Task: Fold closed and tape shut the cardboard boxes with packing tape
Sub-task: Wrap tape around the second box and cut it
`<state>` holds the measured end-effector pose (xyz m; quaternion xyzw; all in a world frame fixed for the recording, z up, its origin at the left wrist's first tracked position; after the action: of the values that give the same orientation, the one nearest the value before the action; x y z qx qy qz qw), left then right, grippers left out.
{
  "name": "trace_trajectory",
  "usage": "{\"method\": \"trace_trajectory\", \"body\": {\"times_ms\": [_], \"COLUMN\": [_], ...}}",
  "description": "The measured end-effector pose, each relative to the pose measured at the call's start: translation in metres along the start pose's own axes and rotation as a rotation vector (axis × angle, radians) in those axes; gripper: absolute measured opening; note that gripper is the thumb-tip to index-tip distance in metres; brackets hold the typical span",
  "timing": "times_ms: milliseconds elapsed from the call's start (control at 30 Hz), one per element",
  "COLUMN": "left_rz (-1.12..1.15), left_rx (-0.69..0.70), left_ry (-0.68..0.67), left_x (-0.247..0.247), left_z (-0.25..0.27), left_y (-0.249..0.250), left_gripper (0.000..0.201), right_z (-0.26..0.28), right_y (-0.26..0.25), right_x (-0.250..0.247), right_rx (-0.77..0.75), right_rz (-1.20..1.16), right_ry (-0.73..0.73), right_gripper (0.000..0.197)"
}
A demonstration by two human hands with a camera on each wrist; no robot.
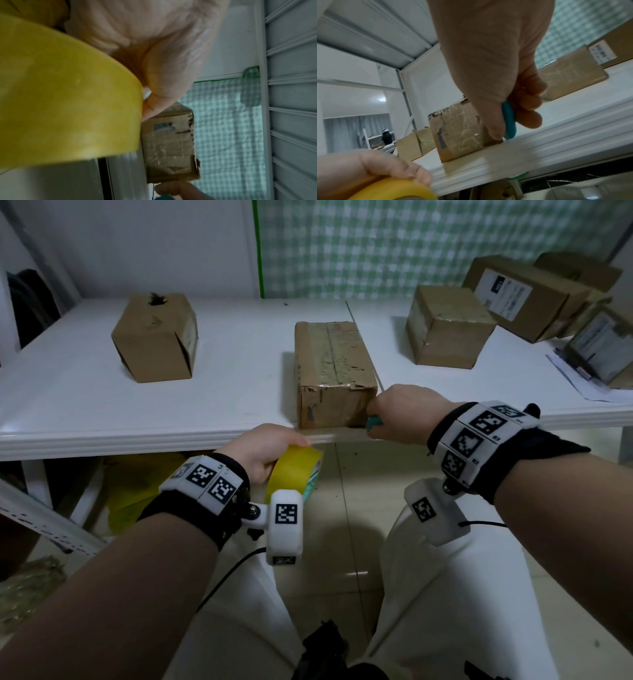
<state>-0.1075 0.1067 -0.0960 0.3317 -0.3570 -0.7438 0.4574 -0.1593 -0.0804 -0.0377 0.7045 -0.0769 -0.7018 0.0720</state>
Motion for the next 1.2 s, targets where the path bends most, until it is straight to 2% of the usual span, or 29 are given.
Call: {"method": "trace_trajectory", "body": {"times_ms": [67, 133, 200, 267, 300, 367, 400, 500, 567, 667, 800, 967, 1200], "left_rz": [-0.036, -0.017, 0.022, -0.006, -0.050, -0.165, -0.241, -0.463, -0.592, -0.699, -0.680, -0.623, -0.614], "left_rx": [0.007, 0.042, 0.176, 0.364, 0.448, 0.579, 0.633, 0.806, 0.866, 0.843, 0.719, 0.629, 0.587], "left_ry": [0.053, 0.139, 0.275, 0.425, 0.481, 0.599, 0.664, 0.790, 0.792, 0.718, 0.573, 0.448, 0.392], "left_x": [-0.008, -0.019, -0.033, -0.044, -0.048, -0.053, -0.054, -0.047, -0.036, -0.020, -0.008, -0.007, -0.006], "left_z": [0.002, 0.005, 0.007, 0.011, 0.014, 0.016, 0.017, 0.017, 0.010, -0.005, -0.021, -0.032, -0.036], "left_y": [0.000, 0.005, 0.015, 0.030, 0.038, 0.053, 0.060, 0.082, 0.089, 0.088, 0.084, 0.086, 0.089], "left_gripper": [0.014, 0.008, 0.005, 0.007, 0.003, 0.016, 0.022, 0.030, 0.030, 0.036, 0.056, 0.053, 0.053], "right_z": [0.003, 0.003, 0.002, 0.001, 0.001, 0.000, -0.002, -0.010, -0.017, -0.026, -0.032, -0.037, -0.037], "right_y": [0.010, 0.019, 0.028, 0.034, 0.035, 0.032, 0.029, 0.019, 0.014, 0.011, 0.010, 0.006, 0.003], "right_x": [0.006, 0.013, 0.018, 0.017, 0.015, 0.010, 0.008, 0.010, 0.016, 0.026, 0.038, 0.053, 0.065], "right_rx": [0.078, 0.180, 0.270, 0.359, 0.396, 0.458, 0.480, 0.482, 0.439, 0.441, 0.453, 0.474, 0.411], "right_rz": [-0.075, -0.165, -0.244, -0.398, -0.505, -0.717, -0.791, -0.902, -0.822, -0.798, -0.844, -0.921, -0.875], "right_ry": [-0.001, 0.008, 0.041, 0.169, 0.253, 0.399, 0.437, 0.442, 0.426, 0.453, 0.505, 0.550, 0.621], "right_gripper": [0.026, 0.033, 0.039, 0.037, 0.032, 0.017, 0.025, 0.065, 0.078, 0.085, 0.078, 0.078, 0.094]}}
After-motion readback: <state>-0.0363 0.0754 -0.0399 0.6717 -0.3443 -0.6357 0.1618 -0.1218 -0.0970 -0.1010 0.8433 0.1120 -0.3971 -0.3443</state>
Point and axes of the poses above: each hand's wrist, its own z-axis away from the middle knuckle, its own x-axis out of the palm, y = z × x, the point moved 2 cm from there along -z, towards the middle knuckle, and after that the axes turned 12 degrees about y, right-handed, at the moved point
